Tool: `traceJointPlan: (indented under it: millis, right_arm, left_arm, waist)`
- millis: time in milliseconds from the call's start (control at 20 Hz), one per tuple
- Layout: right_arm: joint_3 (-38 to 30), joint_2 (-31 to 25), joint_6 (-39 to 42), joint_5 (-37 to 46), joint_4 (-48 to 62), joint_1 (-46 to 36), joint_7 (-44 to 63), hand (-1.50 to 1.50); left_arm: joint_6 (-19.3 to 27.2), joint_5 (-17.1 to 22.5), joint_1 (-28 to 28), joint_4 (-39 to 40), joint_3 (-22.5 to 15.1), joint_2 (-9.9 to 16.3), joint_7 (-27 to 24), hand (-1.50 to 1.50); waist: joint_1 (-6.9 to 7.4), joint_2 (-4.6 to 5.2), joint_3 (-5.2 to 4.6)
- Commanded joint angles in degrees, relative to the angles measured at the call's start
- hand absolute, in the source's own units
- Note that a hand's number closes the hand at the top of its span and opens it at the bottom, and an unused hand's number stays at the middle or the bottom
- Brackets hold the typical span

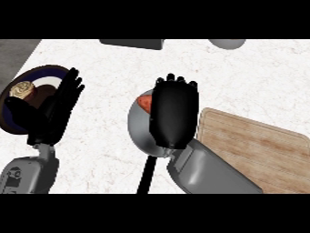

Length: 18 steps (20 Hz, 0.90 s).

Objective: Pick the sweet potato from the cutting board and place it in the pan

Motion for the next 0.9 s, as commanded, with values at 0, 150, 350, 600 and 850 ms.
traceJointPlan:
  millis: [0,150,350,600,850]
  right_arm:
    - [1.6,0.37,-0.22,-2.01,3.02,-7.05,14.74,1.5]
    - [2.1,0.36,-0.68,-3.49,3.14,-9.71,20.16,1.5]
    - [2.57,0.35,-4.24,-4.43,5.71,-12.78,23.52,1.5]
    - [2.68,0.34,-6.82,-4.48,6.88,-13.85,24.6,1.5]
    - [2.64,0.34,-17.1,-5.26,13.94,-9.61,20.7,1.5]
  left_arm:
    - [0.51,-0.33,-1.47,0.7,-0.02,-0.32,0.14,0.0]
    - [0.05,0.14,-0.67,0.97,1.1,0.48,-0.67,0.0]
    - [0.49,0.37,-2.33,1.09,2.33,1.12,-0.02,0.0]
    - [1.2,0.01,0.94,-0.91,1.61,0.11,-0.33,0.0]
    - [1.28,-0.34,1.15,0.75,3.3,0.97,-2.53,0.0]
  waist:
    - [0.79,0.6,0.05]
    - [-0.46,0.2,0.1]
    - [-1.81,0.36,0.18]
    - [-3.37,-0.1,0.25]
    - [-5.07,0.64,0.32]
